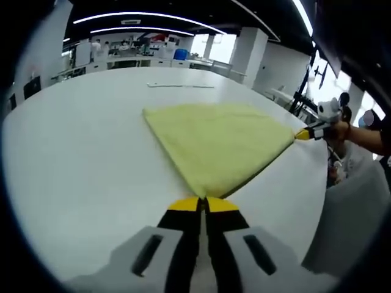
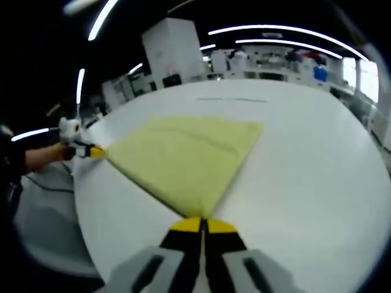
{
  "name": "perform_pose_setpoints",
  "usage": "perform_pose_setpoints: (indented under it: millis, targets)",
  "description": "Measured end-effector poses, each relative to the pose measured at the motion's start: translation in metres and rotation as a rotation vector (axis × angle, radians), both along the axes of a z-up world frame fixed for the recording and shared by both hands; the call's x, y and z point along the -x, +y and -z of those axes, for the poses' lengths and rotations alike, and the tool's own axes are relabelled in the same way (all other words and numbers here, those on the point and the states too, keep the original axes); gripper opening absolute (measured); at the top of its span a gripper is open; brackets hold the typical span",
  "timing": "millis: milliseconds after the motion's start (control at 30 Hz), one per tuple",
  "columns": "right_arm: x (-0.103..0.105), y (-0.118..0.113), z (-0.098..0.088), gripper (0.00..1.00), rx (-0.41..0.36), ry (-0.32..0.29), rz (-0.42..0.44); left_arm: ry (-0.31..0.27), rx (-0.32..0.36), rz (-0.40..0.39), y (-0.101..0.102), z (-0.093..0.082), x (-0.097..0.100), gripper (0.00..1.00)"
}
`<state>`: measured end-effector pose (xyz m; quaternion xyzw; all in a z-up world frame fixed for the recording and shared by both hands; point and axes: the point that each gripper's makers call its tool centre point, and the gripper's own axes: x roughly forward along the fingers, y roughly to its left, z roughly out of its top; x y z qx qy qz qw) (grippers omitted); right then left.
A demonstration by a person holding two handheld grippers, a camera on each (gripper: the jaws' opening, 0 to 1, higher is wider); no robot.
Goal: Fold the garment on the visible template until the final outline fits inside the template.
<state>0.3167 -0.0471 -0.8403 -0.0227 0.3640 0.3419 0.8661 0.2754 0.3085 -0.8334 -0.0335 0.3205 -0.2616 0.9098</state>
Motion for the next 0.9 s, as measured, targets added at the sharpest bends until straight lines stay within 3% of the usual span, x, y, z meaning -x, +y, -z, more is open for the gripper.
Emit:
perform_pose_setpoints:
  millis: [900]
  targets:
    - [0.015, -0.006, 0.002, 0.0, 0.022, 0.004, -0.014, 0.047, -0.089, 0.04, -0.01, 0.004, 0.019, 0.0]
